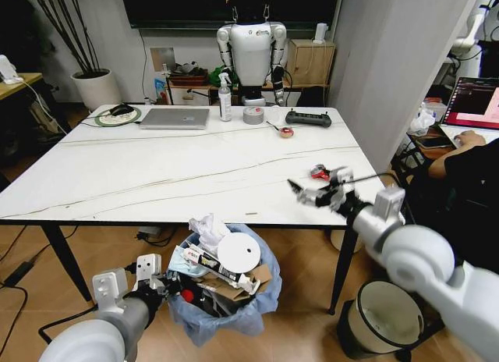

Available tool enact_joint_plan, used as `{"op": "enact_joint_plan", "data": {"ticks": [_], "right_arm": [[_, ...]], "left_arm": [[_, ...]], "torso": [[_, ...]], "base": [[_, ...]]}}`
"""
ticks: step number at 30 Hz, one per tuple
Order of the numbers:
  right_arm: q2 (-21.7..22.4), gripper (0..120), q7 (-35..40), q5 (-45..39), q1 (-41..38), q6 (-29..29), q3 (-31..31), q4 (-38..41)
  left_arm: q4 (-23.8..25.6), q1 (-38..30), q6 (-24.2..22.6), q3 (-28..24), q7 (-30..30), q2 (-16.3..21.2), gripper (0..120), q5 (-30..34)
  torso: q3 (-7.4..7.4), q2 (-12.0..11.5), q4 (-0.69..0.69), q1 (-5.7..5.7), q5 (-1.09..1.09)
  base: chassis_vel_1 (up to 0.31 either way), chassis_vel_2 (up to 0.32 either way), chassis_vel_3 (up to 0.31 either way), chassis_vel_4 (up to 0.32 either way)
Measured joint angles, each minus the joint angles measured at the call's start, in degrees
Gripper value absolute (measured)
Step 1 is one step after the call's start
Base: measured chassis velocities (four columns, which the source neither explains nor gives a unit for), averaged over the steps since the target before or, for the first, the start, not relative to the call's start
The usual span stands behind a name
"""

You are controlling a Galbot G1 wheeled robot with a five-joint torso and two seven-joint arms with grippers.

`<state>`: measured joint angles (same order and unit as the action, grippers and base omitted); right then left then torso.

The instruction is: Pick up the trash bin and place the trash from the table into it.

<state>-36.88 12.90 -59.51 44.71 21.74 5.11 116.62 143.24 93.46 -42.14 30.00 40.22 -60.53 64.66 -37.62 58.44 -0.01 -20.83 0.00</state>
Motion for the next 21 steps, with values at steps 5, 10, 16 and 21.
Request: {"op": "enact_joint_plan", "data": {"ticks": [5,10,16,21], "right_arm": [[-0.9,100,-4.1,0.1,-4.8,1.8,-1.2,-8.7],[-1.3,100,-6.6,0.1,-7.4,3.1,-2.0,-13.2],[-6.2,100,2.3,-6.6,-10.2,5.7,-3.1,-16.9],[-9.8,99,11.6,-12.0,-11.9,7.3,-4.2,-17.9]], "left_arm": [[0.0,-0.3,0.0,-0.1,0.0,0.4,2,0.7],[0.0,-0.7,0.0,-0.4,-0.1,0.8,2,1.1],[-0.1,-1.2,0.0,-0.9,-0.3,1.2,2,1.3],[-0.3,-1.3,0.0,-0.9,-0.3,1.2,2,1.3]], "torso": [[-0.01,0.0,0.01,0.00,-0.01],[0.00,0.0,0.03,0.00,0.01],[-0.01,0.0,0.02,0.00,-0.01],[0.00,0.0,0.00,0.00,0.01]], "base": [[0.000,0.000,0.000,0.000],[0.000,0.000,0.000,0.000],[0.000,0.000,0.000,0.000],[0.000,0.000,0.000,0.000]]}}
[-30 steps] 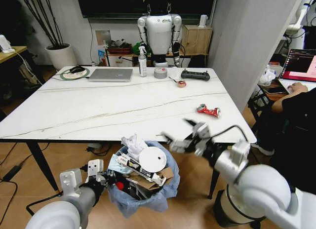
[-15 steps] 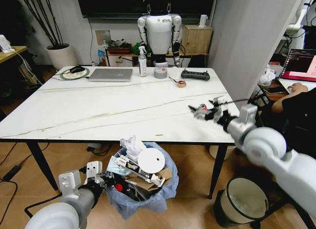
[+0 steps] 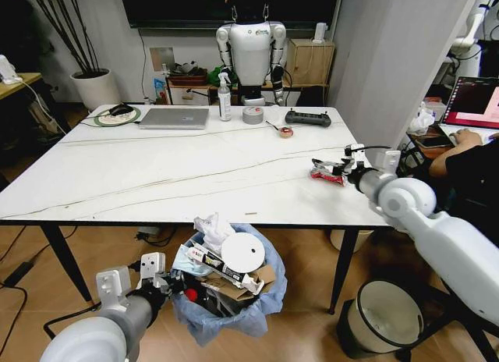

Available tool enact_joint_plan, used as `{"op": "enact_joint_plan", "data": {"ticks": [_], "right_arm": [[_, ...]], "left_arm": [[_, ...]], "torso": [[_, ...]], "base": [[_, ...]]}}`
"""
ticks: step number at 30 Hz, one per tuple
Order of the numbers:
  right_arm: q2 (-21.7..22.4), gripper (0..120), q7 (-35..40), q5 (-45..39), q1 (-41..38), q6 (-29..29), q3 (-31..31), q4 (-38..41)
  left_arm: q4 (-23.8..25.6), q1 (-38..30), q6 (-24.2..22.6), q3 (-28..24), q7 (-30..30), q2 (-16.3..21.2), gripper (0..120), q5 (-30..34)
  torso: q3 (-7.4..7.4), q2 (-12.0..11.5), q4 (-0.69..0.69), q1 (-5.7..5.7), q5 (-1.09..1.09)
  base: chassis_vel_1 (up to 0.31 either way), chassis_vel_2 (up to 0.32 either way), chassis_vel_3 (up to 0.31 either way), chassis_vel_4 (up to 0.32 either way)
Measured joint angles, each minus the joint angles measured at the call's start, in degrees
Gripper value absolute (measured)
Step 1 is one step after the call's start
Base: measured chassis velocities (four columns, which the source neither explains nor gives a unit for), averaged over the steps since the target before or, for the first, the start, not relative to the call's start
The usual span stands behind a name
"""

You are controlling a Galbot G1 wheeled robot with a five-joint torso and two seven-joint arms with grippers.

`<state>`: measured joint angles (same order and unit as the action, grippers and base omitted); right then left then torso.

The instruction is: Pick up the trash bin and place the trash from the table into it.

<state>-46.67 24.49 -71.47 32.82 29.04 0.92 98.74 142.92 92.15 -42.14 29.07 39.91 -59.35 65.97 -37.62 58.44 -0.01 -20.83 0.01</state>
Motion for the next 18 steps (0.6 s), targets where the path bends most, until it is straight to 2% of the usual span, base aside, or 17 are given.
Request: {"op": "enact_joint_plan", "data": {"ticks": [2,8,18], "right_arm": [[-1.4,99,3.0,-1.0,-0.8,0.4,-0.5,-0.9],[-3.9,99,5.1,-1.0,-2.1,0.7,-0.7,-3.4],[-4.6,95,5.3,0.0,-1.9,0.7,-0.5,-4.8]], "left_arm": [[-0.1,-0.1,0.0,-0.1,0.0,0.0,2,0.0],[-0.3,-0.1,0.0,-0.1,-0.1,-0.1,2,-0.2],[-0.3,-0.1,0.0,0.0,-0.1,-0.2,2,-0.3]], "torso": [[0.00,0.0,0.00,0.00,0.00],[0.00,0.0,0.01,0.01,-0.01],[0.01,0.0,0.02,0.01,0.00]], "base": [[0.000,0.000,0.000,0.000],[0.000,0.000,0.000,0.000],[0.000,0.000,0.000,0.000]]}}
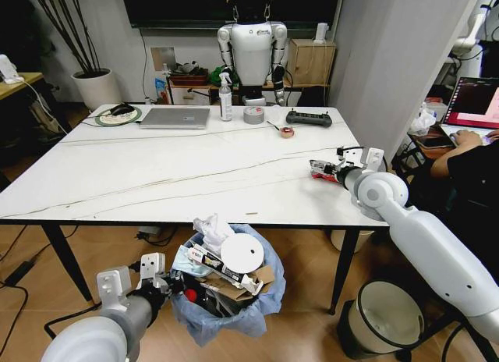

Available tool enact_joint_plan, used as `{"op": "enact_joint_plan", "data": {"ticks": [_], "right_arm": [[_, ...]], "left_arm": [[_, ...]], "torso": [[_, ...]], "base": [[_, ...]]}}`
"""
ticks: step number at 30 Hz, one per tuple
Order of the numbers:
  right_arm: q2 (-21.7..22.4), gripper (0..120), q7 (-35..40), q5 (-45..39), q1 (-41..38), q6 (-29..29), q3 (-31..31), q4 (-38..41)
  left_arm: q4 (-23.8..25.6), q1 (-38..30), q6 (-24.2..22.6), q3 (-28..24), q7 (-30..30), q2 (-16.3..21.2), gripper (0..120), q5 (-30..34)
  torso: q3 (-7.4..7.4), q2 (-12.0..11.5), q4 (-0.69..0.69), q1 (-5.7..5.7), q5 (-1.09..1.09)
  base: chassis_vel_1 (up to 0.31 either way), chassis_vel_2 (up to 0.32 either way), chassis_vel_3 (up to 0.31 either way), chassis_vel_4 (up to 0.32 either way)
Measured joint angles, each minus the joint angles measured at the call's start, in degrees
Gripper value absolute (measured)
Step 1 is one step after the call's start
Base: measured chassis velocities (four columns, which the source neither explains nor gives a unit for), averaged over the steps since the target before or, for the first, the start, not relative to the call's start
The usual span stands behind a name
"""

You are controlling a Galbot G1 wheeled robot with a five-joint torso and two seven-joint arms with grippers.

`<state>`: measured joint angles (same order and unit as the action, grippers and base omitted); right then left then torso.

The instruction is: Pick up the trash bin and place the trash from the table into it.

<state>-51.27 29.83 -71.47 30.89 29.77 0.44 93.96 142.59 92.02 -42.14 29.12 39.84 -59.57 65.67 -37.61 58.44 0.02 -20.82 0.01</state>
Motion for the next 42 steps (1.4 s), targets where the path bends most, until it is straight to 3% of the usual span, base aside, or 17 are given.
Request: {"op": "enact_joint_plan", "data": {"ticks": [19,35,42], "right_arm": [[0.2,91,1.8,0.3,-1.7,0.2,-2.2,3.2],[-2.5,87,7.4,-1.5,-3.1,1.2,-4.5,-0.2],[-2.7,70,7.6,-1.5,-2.7,1.2,-4.4,-0.6]], "left_arm": [[-0.1,-0.1,0.0,0.0,-0.3,0.0,2,-0.1],[0.3,0.0,0.0,0.5,-0.4,0.1,2,-0.1],[0.1,-0.3,0.0,0.4,-0.6,0.2,2,-0.1]], "torso": [[-0.01,0.0,-0.01,0.00,-0.02],[-0.01,0.0,0.00,-0.01,-0.01],[-0.01,0.0,-0.01,-0.01,-0.01]], "base": [[0.000,0.000,0.000,0.000],[0.000,0.000,0.000,0.000],[0.000,0.000,0.000,0.000]]}}
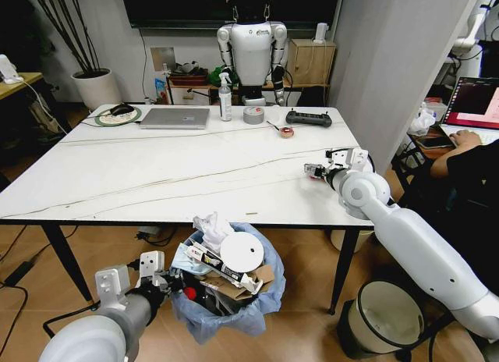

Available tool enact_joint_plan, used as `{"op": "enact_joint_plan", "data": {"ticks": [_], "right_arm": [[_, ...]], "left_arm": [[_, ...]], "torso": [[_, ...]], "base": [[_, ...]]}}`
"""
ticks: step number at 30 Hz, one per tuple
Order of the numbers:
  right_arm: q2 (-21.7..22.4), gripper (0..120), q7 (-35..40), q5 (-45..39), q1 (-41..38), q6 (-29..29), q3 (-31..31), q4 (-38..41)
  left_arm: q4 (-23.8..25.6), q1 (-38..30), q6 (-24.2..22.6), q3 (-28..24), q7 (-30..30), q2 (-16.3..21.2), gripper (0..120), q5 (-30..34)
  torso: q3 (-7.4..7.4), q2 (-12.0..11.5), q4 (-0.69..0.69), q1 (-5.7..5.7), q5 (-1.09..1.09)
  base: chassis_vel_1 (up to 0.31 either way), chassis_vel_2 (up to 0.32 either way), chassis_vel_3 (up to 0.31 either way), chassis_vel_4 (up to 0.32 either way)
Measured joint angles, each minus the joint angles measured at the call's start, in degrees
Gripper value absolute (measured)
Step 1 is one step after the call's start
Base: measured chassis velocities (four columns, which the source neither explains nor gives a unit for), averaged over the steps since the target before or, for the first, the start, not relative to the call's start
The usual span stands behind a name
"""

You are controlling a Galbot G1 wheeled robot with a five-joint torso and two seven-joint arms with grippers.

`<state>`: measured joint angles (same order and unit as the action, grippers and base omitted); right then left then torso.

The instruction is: Pick up the trash bin and place the trash from the table into it.

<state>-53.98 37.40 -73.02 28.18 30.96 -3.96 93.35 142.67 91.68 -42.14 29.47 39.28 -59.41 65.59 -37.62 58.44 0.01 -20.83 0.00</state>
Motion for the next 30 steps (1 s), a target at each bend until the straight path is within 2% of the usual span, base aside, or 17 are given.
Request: {"op": "enact_joint_plan", "data": {"ticks": [5,8,10,16,18,24,30], "right_arm": [[-0.2,48,0.0,0.1,0.0,-0.2,-0.3,-0.4],[-0.2,42,0.0,0.3,0.0,-0.3,-0.4,-0.4],[-0.2,32,0.0,0.6,0.0,-0.5,-0.5,-0.4],[-0.1,11,-0.1,1.2,0.4,-1.2,-0.5,-0.3],[0.0,8,-0.1,1.4,0.5,-1.3,-0.5,-0.1],[0.0,8,-0.2,1.8,0.6,-1.7,-0.5,0.1],[0.9,8,-0.1,1.5,0.7,-1.9,0.4,4.0]], "left_arm": [[0.0,0.1,0.0,0.2,0.0,0.0,2,0.0],[0.0,0.1,0.0,0.2,0.0,0.0,2,0.0],[0.0,0.0,0.0,0.3,-0.1,0.0,2,0.0],[0.0,-0.1,0.0,0.3,-0.1,0.1,2,0.0],[0.0,-0.2,0.0,0.3,-0.1,0.1,2,0.0],[0.0,-0.2,0.0,0.3,-0.1,0.3,2,0.0],[0.0,0.0,0.0,0.3,-0.1,0.2,2,0.0]], "torso": [[0.00,0.0,0.00,0.00,0.00],[0.00,0.0,0.00,0.00,0.00],[0.00,0.0,0.00,0.00,0.00],[0.00,0.0,0.00,0.00,0.00],[0.01,0.0,0.00,0.00,0.01],[0.00,0.0,0.00,0.00,0.00],[0.00,0.0,0.00,-0.01,-0.01]], "base": [[0.000,0.000,0.000,0.000],[0.000,0.000,0.000,0.000],[0.000,0.000,0.000,0.000],[0.000,0.000,0.000,0.000],[0.000,0.000,0.000,0.000],[0.000,0.000,0.000,0.000],[0.000,0.000,0.000,0.000]]}}
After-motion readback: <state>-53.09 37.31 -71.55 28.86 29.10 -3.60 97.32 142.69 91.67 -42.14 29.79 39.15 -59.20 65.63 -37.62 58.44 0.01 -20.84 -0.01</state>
